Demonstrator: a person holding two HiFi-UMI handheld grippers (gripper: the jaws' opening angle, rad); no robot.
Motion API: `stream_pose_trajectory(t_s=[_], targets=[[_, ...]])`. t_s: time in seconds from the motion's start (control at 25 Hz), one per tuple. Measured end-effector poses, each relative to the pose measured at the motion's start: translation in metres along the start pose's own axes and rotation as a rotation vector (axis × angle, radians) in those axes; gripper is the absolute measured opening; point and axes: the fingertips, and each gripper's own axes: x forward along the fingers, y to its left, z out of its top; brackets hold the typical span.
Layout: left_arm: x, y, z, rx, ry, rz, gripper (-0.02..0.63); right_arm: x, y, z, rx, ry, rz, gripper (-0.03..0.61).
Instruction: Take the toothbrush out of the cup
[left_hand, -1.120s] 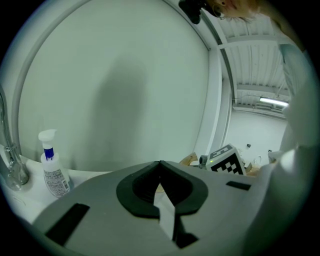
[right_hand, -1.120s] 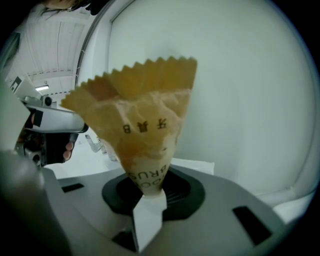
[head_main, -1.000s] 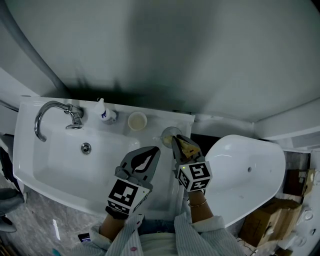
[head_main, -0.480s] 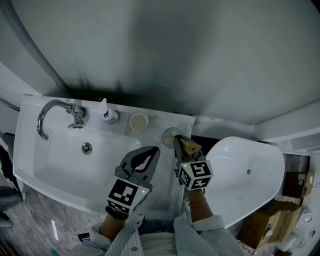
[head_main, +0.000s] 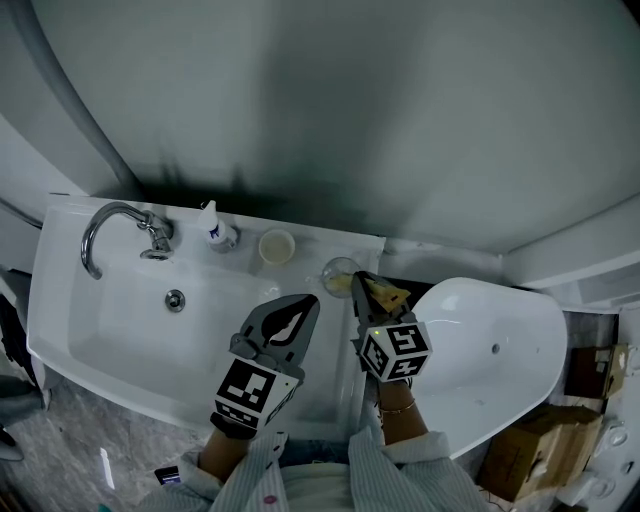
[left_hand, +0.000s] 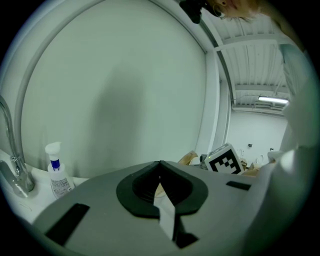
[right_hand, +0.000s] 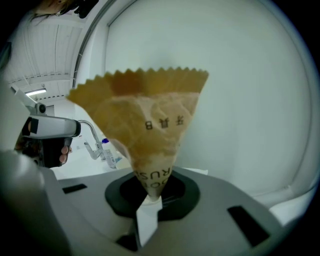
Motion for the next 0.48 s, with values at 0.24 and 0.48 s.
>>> stream_pose_trajectory(t_s=[0.24,0.48], targets=[[-0.010,-0.005,0.006,0.011,-0.018,0.009,0.017,-0.010,0.004,0.020,-0.005,-0.052,0.003,0.031],[-0.019,-0.013,0.016,0.040,-0.044,0.019,0.017,-0.025,0.008,0.044,-0.006,-0.109,0.017,0.031]])
